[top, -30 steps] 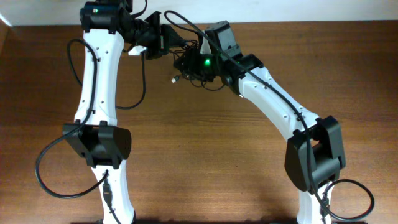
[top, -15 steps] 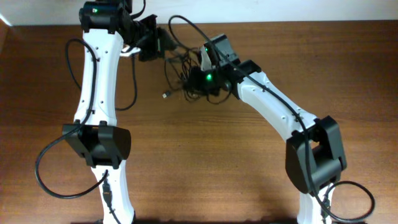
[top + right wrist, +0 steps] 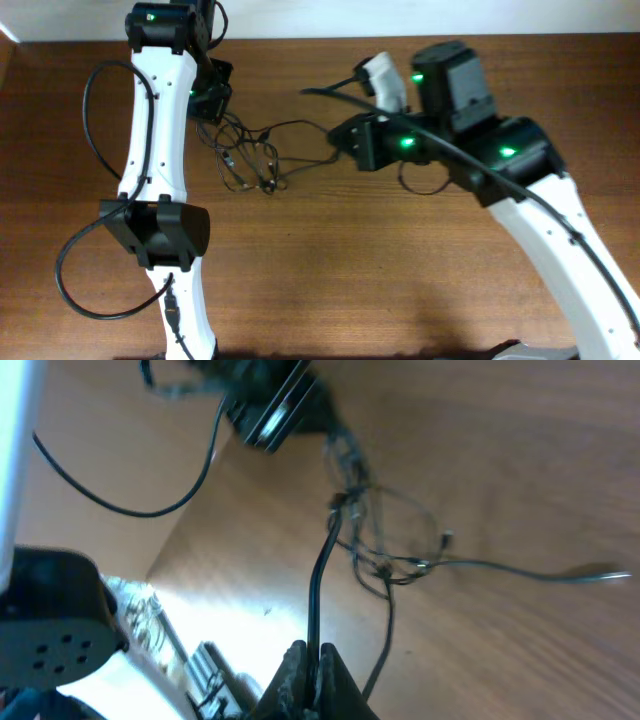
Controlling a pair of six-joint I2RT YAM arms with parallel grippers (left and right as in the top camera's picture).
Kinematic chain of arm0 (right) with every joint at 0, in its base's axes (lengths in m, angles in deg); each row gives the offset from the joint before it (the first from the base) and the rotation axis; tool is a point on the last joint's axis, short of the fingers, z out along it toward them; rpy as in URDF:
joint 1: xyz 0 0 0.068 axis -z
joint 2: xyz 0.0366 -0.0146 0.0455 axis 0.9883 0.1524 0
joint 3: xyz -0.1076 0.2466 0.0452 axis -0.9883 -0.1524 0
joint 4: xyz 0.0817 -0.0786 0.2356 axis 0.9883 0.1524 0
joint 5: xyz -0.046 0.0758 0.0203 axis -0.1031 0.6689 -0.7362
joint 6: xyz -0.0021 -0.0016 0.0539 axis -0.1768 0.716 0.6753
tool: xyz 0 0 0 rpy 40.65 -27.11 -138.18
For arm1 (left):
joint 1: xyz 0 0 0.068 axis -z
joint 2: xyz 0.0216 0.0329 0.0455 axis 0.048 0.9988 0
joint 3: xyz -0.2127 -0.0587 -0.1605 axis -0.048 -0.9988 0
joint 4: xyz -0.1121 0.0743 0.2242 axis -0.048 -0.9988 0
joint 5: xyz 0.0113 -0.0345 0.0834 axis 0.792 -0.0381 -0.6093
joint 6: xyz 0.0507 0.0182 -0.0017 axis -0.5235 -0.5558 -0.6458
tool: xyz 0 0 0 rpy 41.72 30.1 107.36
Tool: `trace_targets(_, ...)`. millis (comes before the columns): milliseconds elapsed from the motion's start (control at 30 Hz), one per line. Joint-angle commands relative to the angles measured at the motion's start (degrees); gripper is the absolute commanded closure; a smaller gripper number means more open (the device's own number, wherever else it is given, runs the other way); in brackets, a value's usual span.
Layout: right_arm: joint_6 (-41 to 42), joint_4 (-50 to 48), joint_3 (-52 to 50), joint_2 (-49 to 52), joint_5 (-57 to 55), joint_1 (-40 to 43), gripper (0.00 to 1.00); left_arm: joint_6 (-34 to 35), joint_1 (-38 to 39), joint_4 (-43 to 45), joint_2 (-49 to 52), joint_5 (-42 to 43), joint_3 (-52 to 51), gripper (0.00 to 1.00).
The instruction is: Untangle cables
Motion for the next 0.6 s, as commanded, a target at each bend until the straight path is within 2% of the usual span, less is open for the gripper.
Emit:
trace_targets(0, 5.53, 4.31, 0.13, -3.61, -5.66, 8.7, 0.96, -20.9, -0.46, 1.01, -1.99, -3.21, 0.35, 1.0)
trace_targets(133, 7.45, 12.46, 0.13, -2.69, -10.01, 24.04, 0.96, -39.36, -0.52, 5.53, -1.99, -3.21, 0.35, 1.0)
trace_targets(233, 4.57, 14.34, 0.13, -2.64, -7.17, 30.36, 0.96, -42.16, -0.46, 7.37, -1.99, -3.04, 0.35, 1.0)
trace_targets(267, 2.64, 14.69, 0.13, -2.64, -5.95, 31.01, 0.96, -47.87, -0.46, 9.18, -1.99, -1.62, 0.37, 1.0)
trace_targets(367, -0.13, 16.04, 0.13, -2.54, -6.86, 31.01, 0.96, -69.77, -0.46, 12.48, -2.23, 17.84, 0.74, 1.0)
trace_targets(433, -3.04, 16.59, 0.13, -2.54, -7.08, 31.01, 0.96, -81.94, -0.46, 13.88, -2.82, 30.08, 0.81, 1.0)
trace_targets(500, -5.68, 16.57, 0.13, -2.54, -6.75, 31.74, 0.96, -88.65, -0.52, 13.84, -3.56, 36.44, 0.81, 1.0)
trace_targets(567, -6.99, 16.26, 0.15, -2.56, -4.87, 34.32, 0.96, -89.9, -0.66, 14.99, -5.22, 36.06, 0.9, 1.0)
